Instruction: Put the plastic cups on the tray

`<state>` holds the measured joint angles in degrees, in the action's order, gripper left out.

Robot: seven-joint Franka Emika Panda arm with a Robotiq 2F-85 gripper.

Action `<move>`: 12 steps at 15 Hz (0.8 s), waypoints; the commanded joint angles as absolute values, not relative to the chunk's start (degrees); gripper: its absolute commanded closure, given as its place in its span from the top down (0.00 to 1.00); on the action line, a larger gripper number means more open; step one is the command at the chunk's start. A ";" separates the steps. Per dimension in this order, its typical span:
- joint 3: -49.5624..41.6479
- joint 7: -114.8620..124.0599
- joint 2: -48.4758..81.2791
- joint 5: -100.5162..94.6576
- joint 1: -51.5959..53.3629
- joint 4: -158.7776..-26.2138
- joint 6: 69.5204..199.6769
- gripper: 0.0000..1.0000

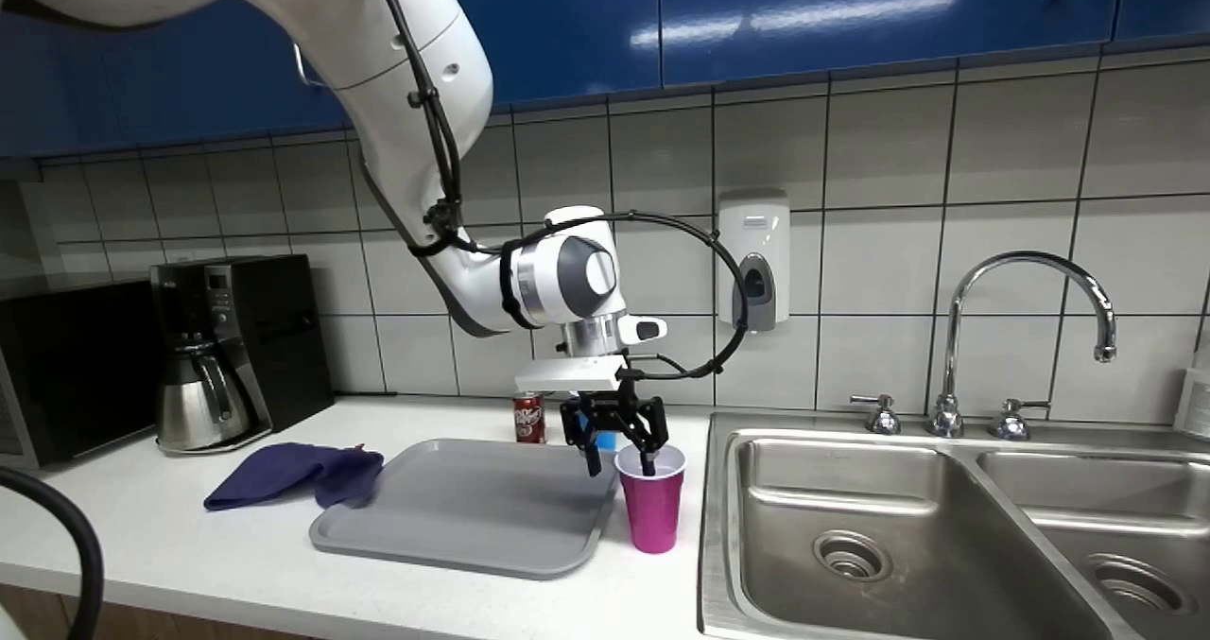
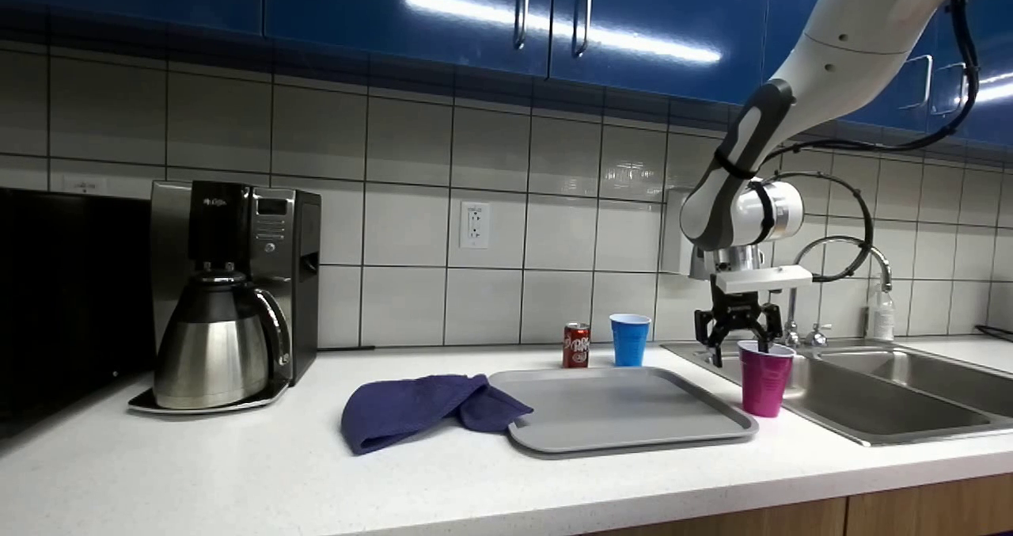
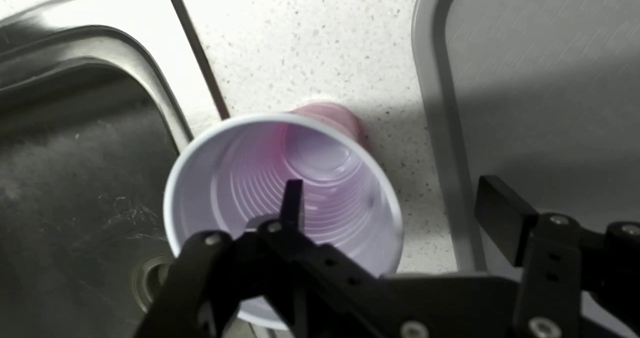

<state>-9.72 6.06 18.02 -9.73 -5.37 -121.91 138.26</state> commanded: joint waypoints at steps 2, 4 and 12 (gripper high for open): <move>-10.13 6.95 18.38 -10.69 -5.29 -120.85 137.76 0.49; -10.14 6.68 18.21 -10.48 -5.45 -120.98 137.93 0.34; -11.67 7.25 17.75 -10.66 -5.75 -120.38 137.14 0.00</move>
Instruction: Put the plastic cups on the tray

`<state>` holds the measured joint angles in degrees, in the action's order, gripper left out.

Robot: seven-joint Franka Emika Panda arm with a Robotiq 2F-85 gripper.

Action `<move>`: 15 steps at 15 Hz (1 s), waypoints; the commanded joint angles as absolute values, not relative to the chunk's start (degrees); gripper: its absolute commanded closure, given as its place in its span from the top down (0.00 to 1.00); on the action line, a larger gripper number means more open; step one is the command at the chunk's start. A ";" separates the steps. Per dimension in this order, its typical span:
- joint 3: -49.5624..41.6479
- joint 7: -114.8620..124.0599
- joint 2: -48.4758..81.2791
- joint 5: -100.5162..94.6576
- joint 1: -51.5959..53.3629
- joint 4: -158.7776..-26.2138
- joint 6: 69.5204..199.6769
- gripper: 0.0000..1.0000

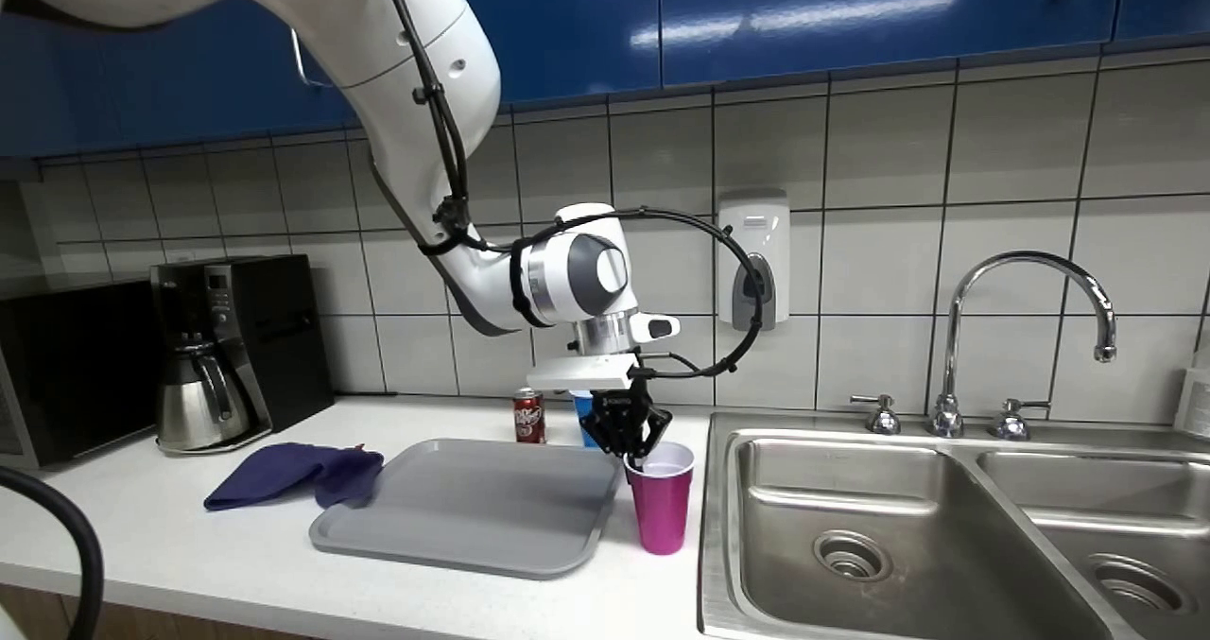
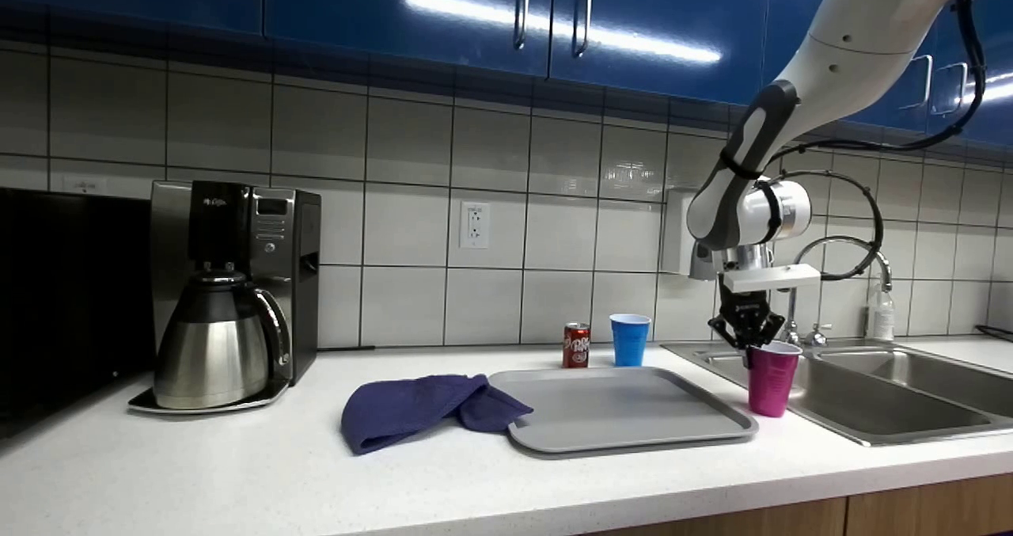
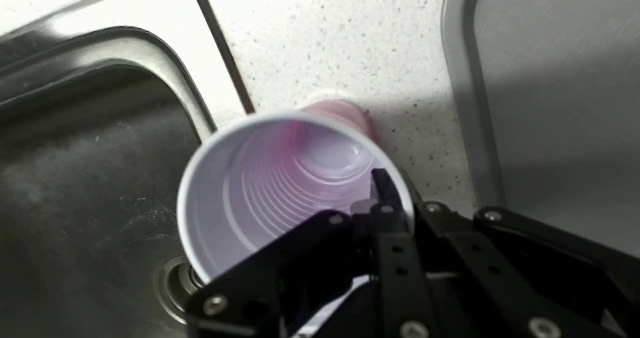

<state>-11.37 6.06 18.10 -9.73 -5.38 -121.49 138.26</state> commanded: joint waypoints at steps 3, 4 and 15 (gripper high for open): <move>-11.82 6.99 16.50 -10.79 -5.47 -120.15 136.20 0.01; -11.72 7.02 16.03 -10.85 -5.31 -120.14 136.22 0.01; -9.44 8.48 10.01 -11.50 -2.38 -123.34 137.26 0.01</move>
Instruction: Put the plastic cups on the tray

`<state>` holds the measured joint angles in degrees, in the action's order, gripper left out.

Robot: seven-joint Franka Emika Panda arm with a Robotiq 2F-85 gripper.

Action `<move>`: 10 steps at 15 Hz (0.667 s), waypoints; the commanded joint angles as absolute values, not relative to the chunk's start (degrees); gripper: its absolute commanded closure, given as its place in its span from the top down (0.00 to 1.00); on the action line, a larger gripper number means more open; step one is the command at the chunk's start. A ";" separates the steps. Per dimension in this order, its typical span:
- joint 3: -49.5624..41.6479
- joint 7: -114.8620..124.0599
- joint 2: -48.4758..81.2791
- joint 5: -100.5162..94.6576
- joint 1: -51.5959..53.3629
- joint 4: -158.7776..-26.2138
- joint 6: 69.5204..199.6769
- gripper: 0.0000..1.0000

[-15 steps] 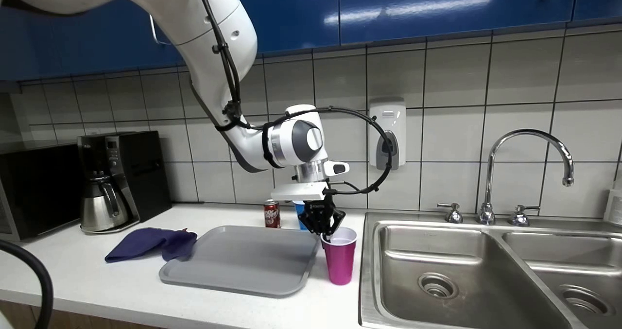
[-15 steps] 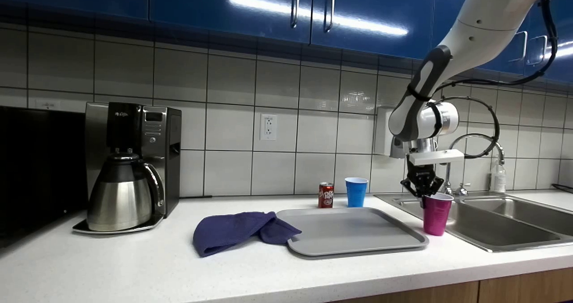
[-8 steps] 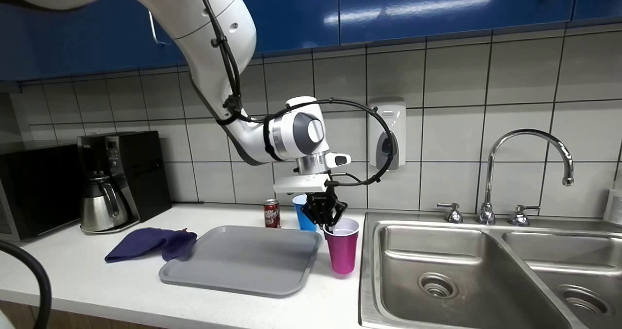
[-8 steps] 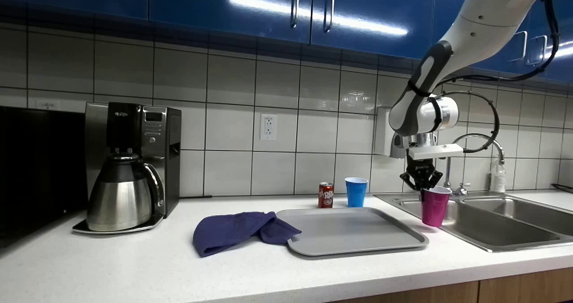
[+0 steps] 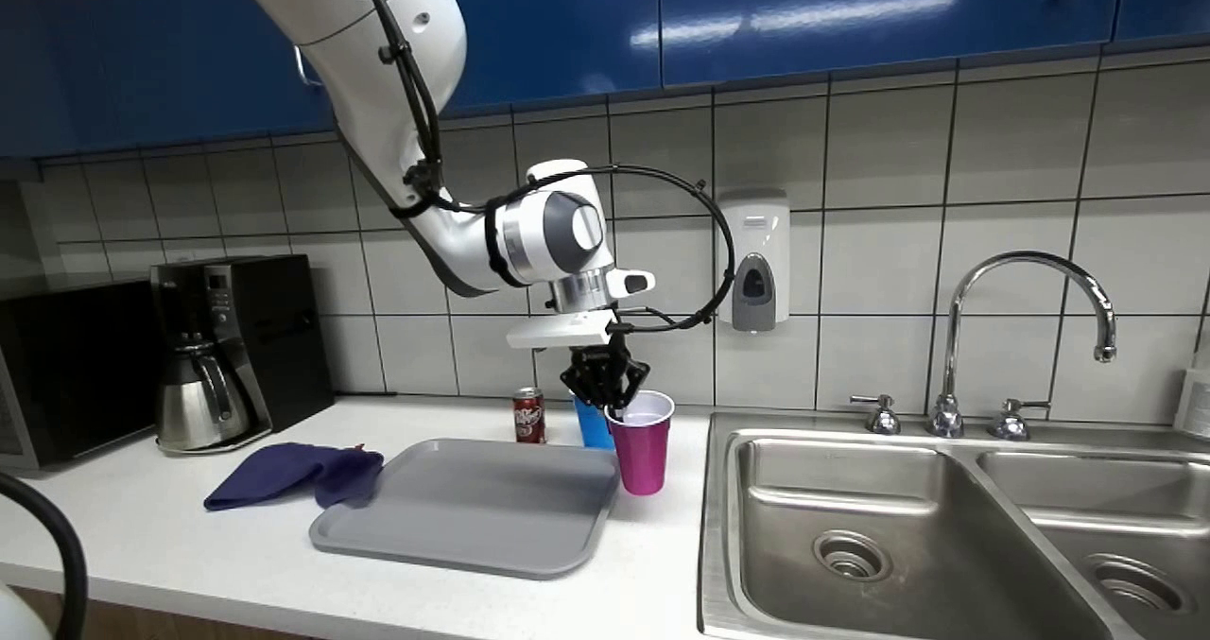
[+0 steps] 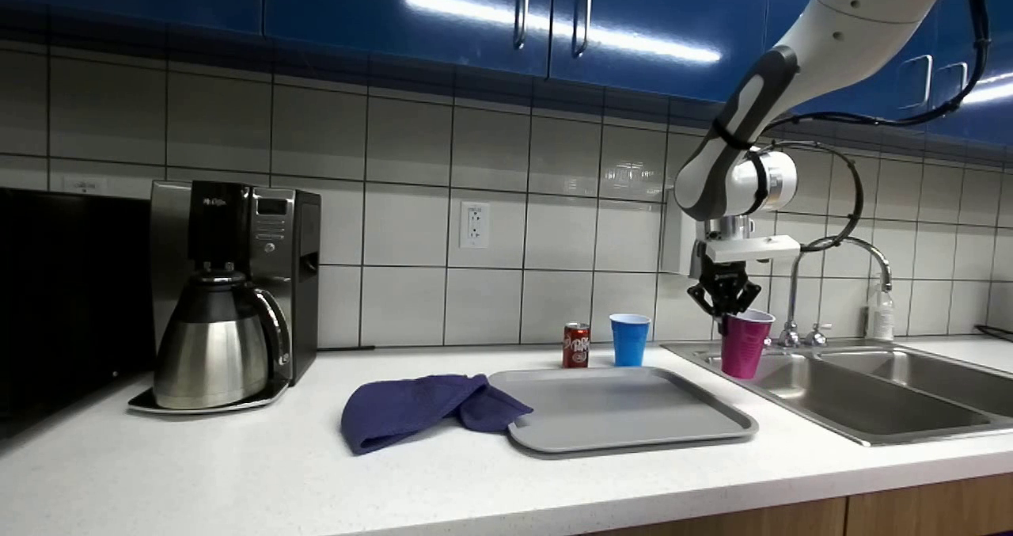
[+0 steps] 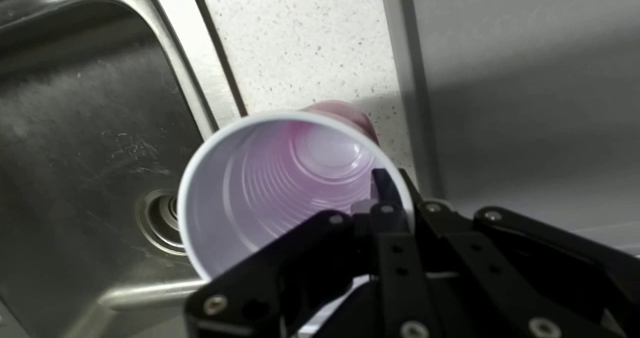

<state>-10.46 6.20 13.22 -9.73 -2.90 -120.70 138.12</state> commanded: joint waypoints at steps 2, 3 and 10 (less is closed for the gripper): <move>-9.04 9.33 9.28 -12.01 -1.73 -124.60 137.53 0.01; -8.75 9.54 8.84 -12.06 -1.51 -125.23 137.60 0.01; -6.50 10.76 4.75 -12.93 0.01 -130.97 137.76 0.01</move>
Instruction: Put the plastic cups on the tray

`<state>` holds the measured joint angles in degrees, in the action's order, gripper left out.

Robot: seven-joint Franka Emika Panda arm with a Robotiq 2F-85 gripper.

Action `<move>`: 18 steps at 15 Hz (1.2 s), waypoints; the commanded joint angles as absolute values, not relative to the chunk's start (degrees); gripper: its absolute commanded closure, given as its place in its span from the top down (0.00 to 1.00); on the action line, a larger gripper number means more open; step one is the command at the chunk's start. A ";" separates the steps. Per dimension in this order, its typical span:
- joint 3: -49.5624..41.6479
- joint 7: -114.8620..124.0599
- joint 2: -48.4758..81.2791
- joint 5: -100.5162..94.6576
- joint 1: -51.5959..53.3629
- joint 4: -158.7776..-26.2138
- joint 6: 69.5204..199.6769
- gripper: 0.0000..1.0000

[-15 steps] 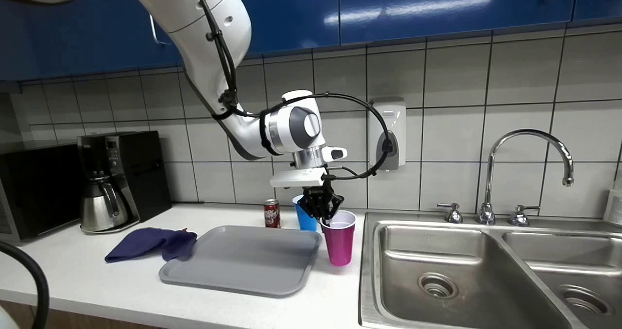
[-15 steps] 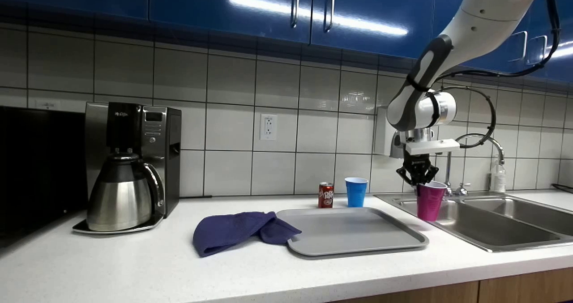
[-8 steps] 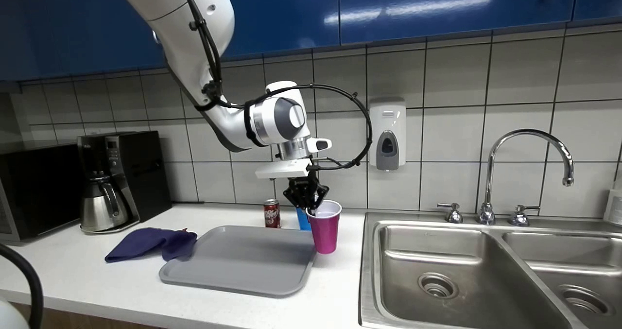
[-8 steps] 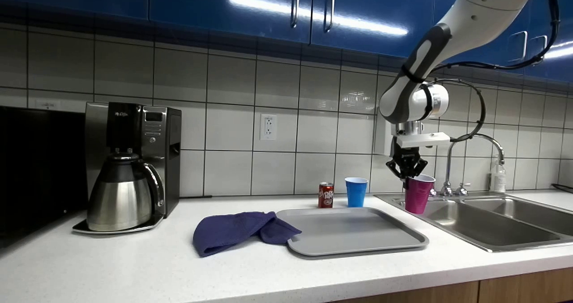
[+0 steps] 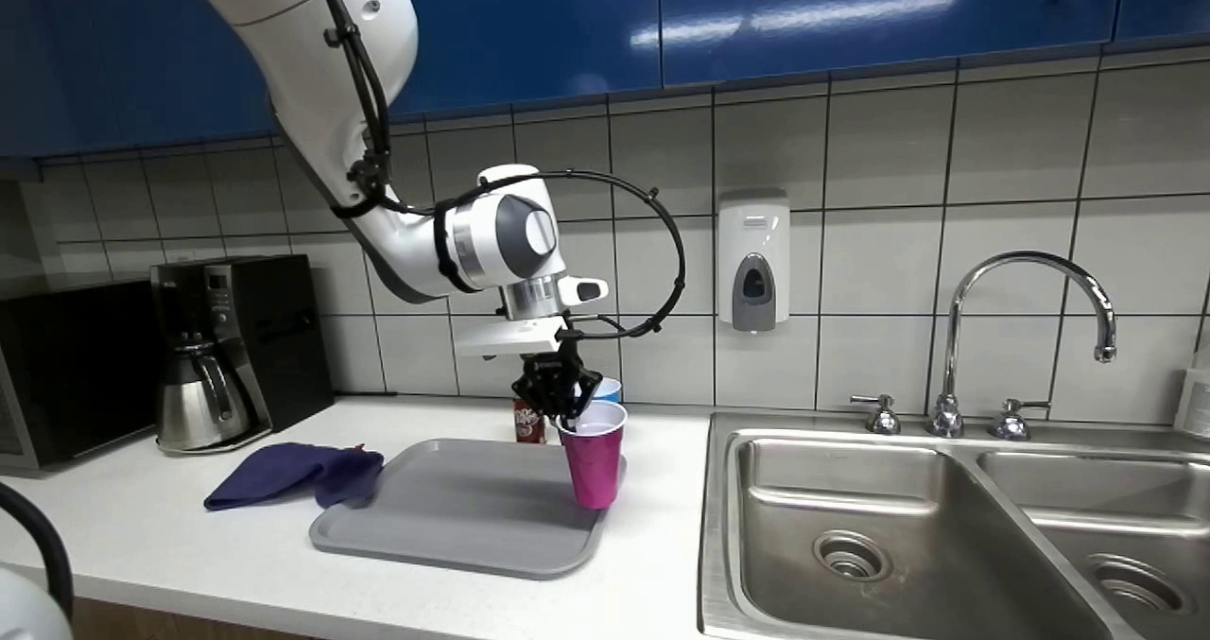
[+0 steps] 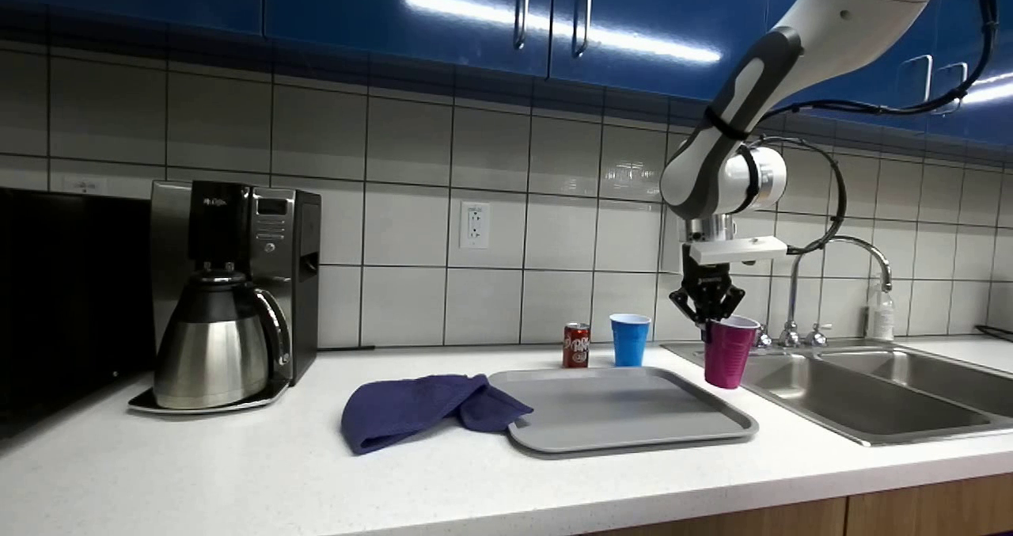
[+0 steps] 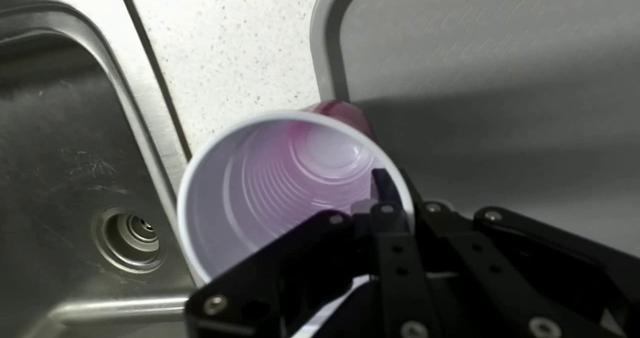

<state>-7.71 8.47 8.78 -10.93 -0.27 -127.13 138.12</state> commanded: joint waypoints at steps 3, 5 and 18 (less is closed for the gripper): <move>-5.41 11.10 3.09 -13.33 0.44 -133.28 137.72 0.01; -4.71 11.33 2.23 -13.45 0.58 -134.64 137.91 0.01; -2.73 15.89 3.69 -16.88 1.03 -136.24 139.81 0.01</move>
